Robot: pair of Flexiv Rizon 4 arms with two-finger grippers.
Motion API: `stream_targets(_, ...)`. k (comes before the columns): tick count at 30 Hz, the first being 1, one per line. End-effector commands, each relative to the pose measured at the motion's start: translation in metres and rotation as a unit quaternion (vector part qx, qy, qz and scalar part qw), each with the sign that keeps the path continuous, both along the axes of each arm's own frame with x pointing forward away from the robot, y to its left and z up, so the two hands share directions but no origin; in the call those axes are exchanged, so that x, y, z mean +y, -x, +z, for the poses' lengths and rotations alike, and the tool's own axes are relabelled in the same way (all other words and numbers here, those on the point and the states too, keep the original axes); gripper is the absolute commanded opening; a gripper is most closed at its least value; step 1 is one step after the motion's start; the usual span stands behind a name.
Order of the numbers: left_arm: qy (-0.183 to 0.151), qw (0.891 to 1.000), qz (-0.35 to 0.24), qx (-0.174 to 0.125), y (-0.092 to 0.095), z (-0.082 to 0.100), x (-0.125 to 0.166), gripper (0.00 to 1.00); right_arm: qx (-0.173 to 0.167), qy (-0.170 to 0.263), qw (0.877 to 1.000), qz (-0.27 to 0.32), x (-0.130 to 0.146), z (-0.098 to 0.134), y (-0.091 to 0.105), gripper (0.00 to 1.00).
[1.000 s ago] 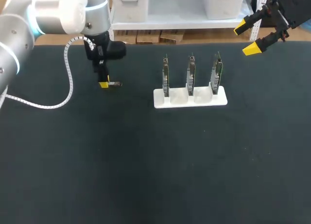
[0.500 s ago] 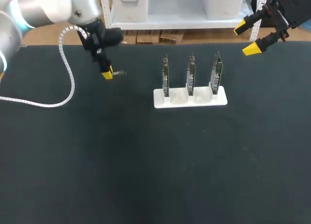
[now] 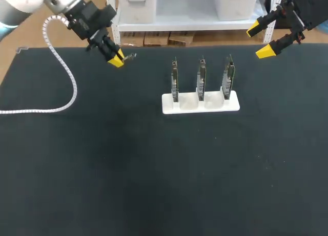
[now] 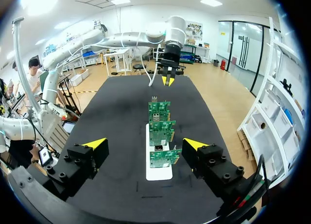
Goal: Pick up the optical module with the left hand, and insert it into the network port with the right hand.
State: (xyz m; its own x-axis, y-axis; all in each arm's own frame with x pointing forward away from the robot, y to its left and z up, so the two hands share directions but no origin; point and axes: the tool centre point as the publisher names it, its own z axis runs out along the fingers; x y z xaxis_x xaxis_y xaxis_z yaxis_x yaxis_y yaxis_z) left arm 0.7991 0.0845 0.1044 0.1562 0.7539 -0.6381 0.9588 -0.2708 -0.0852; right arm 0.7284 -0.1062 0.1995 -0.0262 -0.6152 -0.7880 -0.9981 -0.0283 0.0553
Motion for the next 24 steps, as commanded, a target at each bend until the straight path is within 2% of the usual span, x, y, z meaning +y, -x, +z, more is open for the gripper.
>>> stream_targets(1,0.062,0.988,0.077,-0.118,0.030,0.012,0.004,0.00,-0.001,0.000,1.000,-0.002,0.000,0.000,0.002,1.00)
stream_targets(4,0.089,0.985,0.074,-0.128,0.034,0.021,0.003,0.00,-0.001,0.000,1.000,-0.002,0.000,0.000,0.002,1.00)
stream_targets(9,0.109,0.984,0.055,-0.128,0.041,0.027,-0.001,0.00,-0.001,0.000,1.000,-0.002,0.000,0.000,0.002,1.00)
stream_targets(10,0.102,0.985,0.049,-0.134,0.042,0.027,-0.001,0.00,-0.001,0.000,1.000,-0.002,0.000,0.000,0.002,1.00)
stream_targets(24,0.102,0.985,0.049,-0.134,0.042,0.027,-0.001,0.00,-0.001,0.000,1.000,-0.002,0.000,0.000,0.002,1.00)
